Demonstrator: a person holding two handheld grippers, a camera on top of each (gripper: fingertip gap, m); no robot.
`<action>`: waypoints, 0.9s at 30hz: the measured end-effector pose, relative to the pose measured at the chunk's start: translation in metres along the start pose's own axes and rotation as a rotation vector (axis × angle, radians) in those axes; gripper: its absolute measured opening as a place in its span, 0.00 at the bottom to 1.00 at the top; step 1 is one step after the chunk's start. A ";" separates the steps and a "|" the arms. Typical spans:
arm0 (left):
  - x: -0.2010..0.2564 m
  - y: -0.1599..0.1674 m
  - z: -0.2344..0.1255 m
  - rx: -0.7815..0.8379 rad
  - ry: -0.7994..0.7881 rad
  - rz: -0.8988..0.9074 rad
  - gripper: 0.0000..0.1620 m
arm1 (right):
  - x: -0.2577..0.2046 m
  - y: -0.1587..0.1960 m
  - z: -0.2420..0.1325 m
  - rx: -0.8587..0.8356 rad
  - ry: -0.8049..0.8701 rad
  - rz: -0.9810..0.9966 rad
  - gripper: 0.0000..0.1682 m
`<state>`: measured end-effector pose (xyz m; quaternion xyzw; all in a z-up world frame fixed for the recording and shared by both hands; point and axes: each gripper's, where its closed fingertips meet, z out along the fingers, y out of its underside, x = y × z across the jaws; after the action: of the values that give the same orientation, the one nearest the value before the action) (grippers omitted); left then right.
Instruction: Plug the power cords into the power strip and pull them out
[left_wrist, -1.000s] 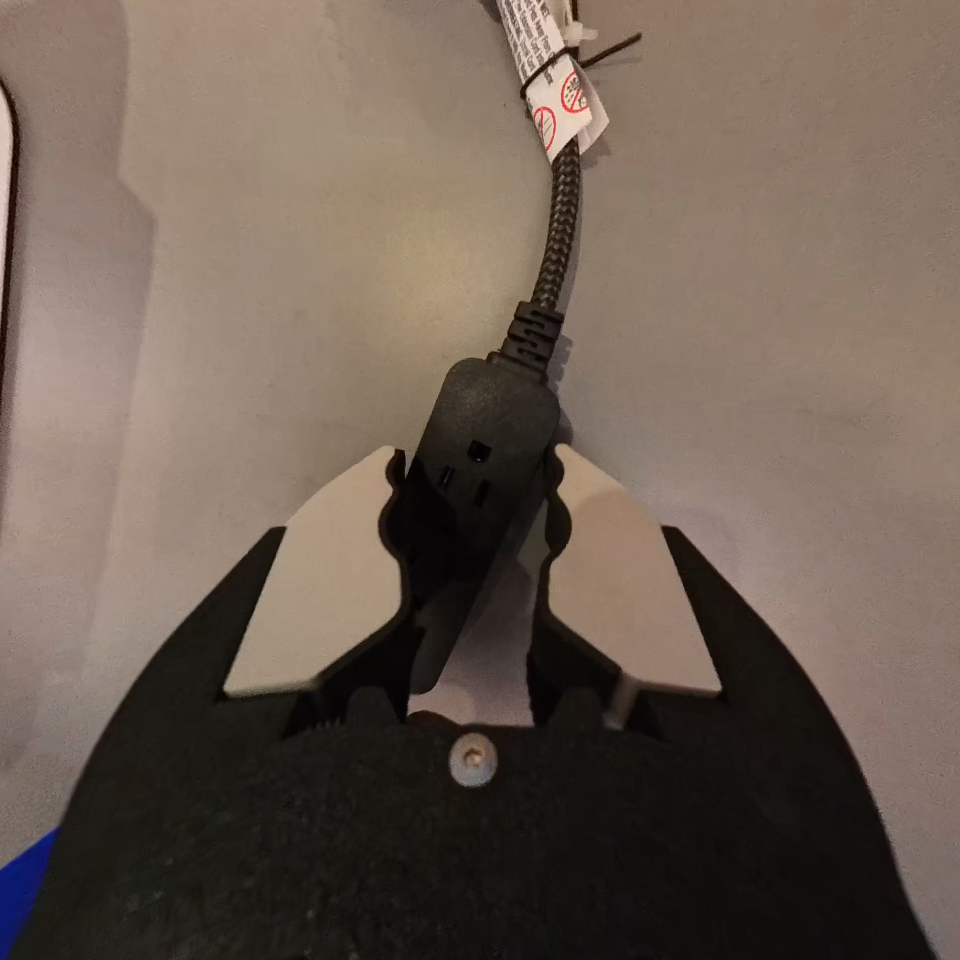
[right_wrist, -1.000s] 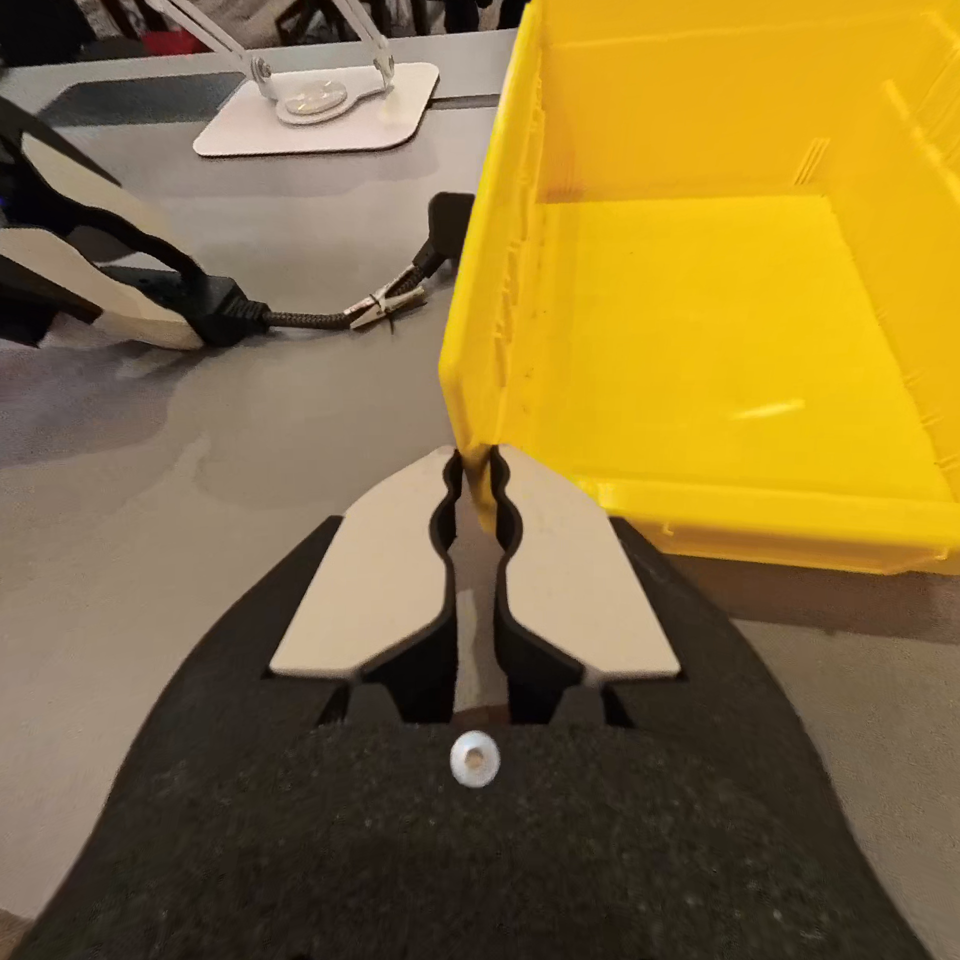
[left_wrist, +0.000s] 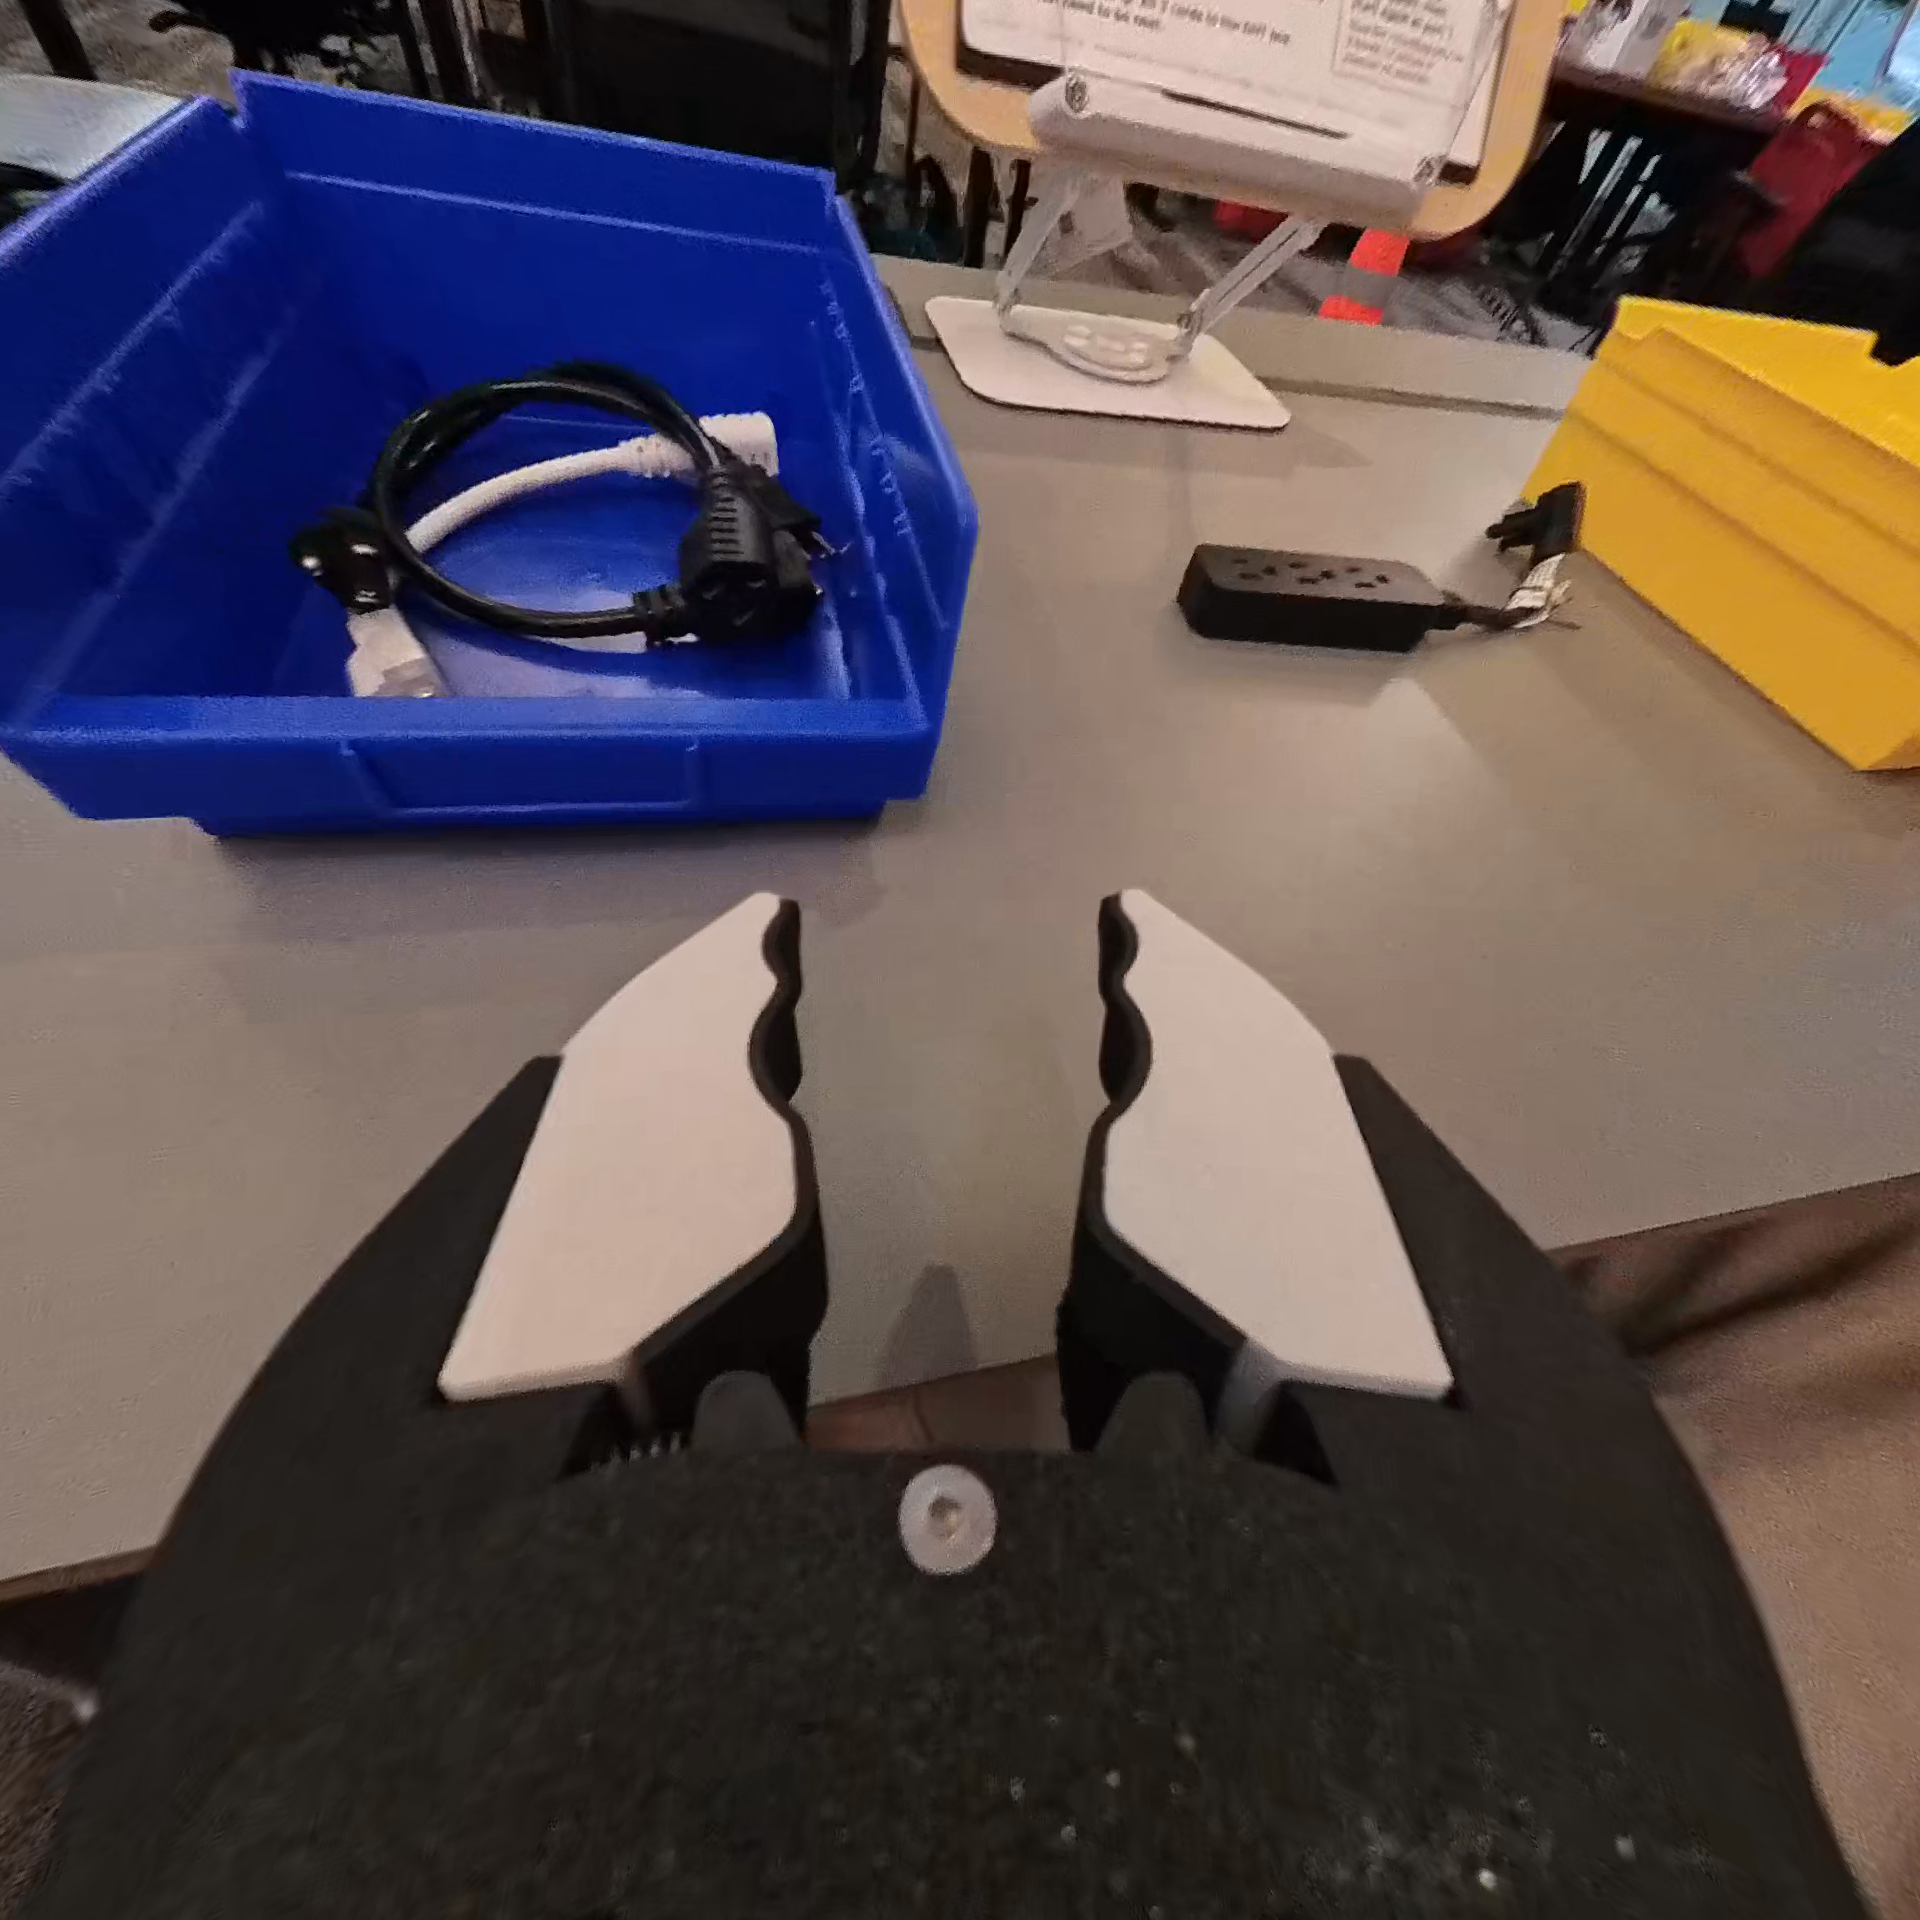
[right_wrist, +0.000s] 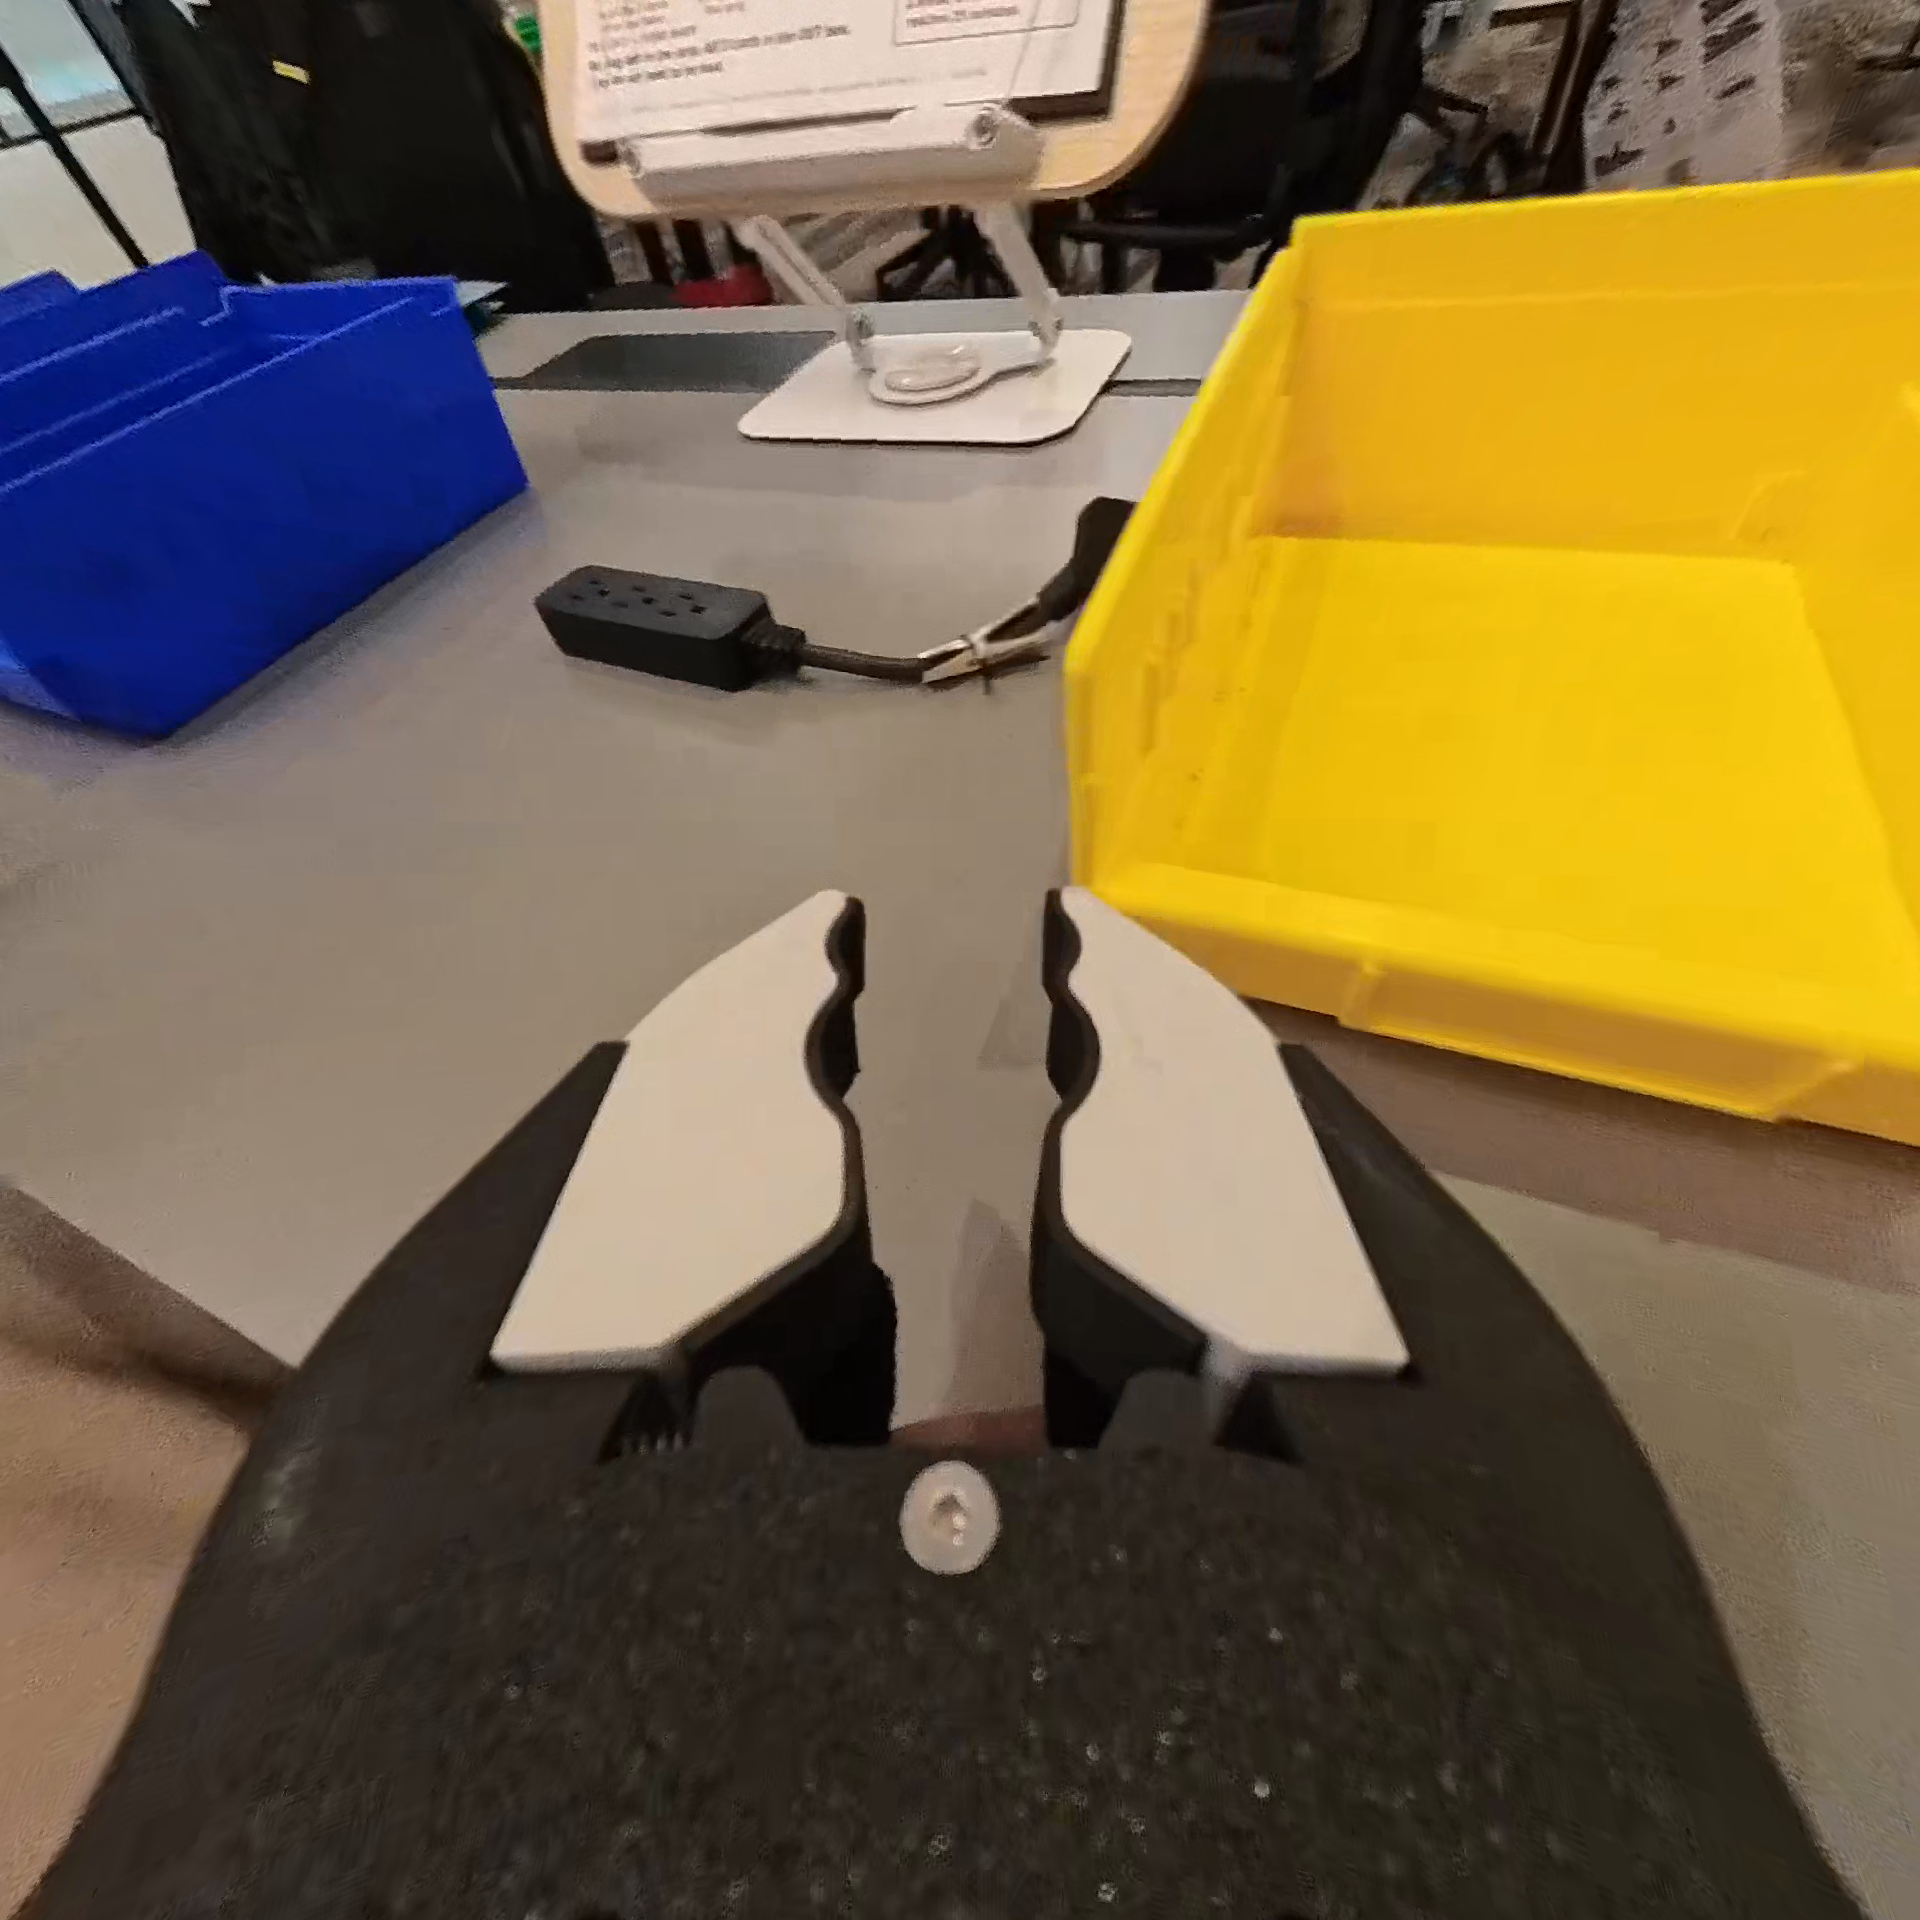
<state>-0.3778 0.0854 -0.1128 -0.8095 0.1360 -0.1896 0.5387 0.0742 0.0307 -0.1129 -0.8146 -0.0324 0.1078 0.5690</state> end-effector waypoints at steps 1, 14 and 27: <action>-0.007 0.003 -0.002 -0.020 -0.027 0.014 0.33 | 0.010 -0.002 -0.004 0.006 0.021 0.005 0.19; -0.020 0.018 -0.002 -0.087 -0.058 -0.005 0.33 | 0.032 0.010 0.000 -0.059 0.038 0.044 0.20; -0.020 0.029 0.006 -0.141 -0.053 0.010 0.33 | 0.011 0.013 0.007 -0.062 -0.038 0.088 0.20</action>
<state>-0.3937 0.0875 -0.1448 -0.8495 0.1387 -0.1551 0.4848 0.0825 0.0348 -0.1291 -0.8304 -0.0110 0.1470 0.5374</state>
